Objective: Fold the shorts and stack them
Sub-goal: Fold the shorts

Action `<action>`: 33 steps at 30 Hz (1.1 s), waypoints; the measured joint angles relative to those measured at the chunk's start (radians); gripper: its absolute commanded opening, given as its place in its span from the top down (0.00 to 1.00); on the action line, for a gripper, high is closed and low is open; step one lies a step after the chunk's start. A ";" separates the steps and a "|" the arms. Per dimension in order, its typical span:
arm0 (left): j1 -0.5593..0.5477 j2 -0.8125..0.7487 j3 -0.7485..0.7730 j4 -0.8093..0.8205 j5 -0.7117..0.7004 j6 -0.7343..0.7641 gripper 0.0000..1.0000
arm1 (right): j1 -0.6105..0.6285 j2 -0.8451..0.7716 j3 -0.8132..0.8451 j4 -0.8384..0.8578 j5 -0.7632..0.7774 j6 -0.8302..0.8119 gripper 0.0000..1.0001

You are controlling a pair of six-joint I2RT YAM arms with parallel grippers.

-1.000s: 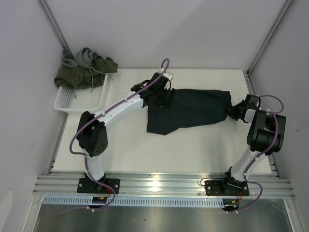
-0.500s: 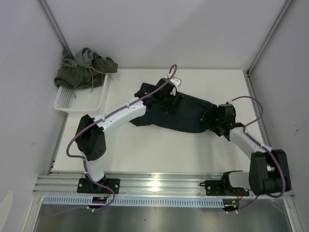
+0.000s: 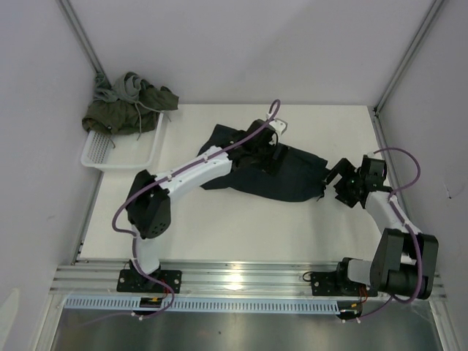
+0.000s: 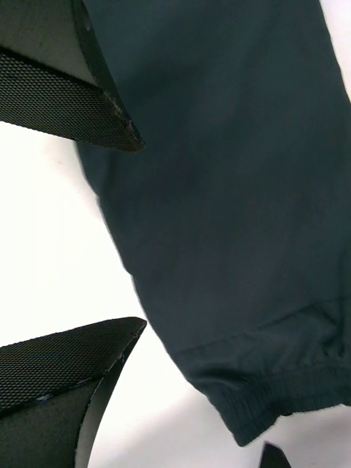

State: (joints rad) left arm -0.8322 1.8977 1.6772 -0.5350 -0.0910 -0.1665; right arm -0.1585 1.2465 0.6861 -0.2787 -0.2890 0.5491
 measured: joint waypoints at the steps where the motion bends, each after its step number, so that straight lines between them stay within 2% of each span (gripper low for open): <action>1: -0.005 0.031 0.027 0.005 0.002 0.000 0.05 | -0.018 0.031 0.000 0.015 -0.026 -0.009 0.00; 3: -0.013 0.079 0.066 0.010 0.008 -0.005 0.05 | -0.052 0.091 0.006 0.045 -0.072 -0.028 0.02; 7: -0.023 0.175 0.142 0.025 0.016 -0.018 0.05 | -0.090 0.223 0.056 0.122 -0.157 -0.045 0.13; 10: -0.024 0.257 0.242 0.034 0.016 -0.026 0.04 | -0.100 0.292 0.071 0.225 -0.223 -0.023 0.16; 17: -0.014 0.406 0.437 0.063 0.029 -0.079 0.05 | -0.095 0.399 0.124 0.340 -0.251 -0.010 0.08; 28: 0.003 0.545 0.454 0.100 0.085 -0.131 0.06 | -0.094 0.551 0.160 0.529 -0.328 -0.002 0.11; 33: 0.003 0.592 0.459 0.099 0.118 -0.158 0.08 | -0.094 0.578 0.160 0.567 -0.383 0.009 0.15</action>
State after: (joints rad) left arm -0.8291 2.4897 2.1357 -0.4362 0.0269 -0.3241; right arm -0.2523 1.8240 0.8459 0.2882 -0.6716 0.5579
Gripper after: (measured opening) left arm 0.925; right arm 0.871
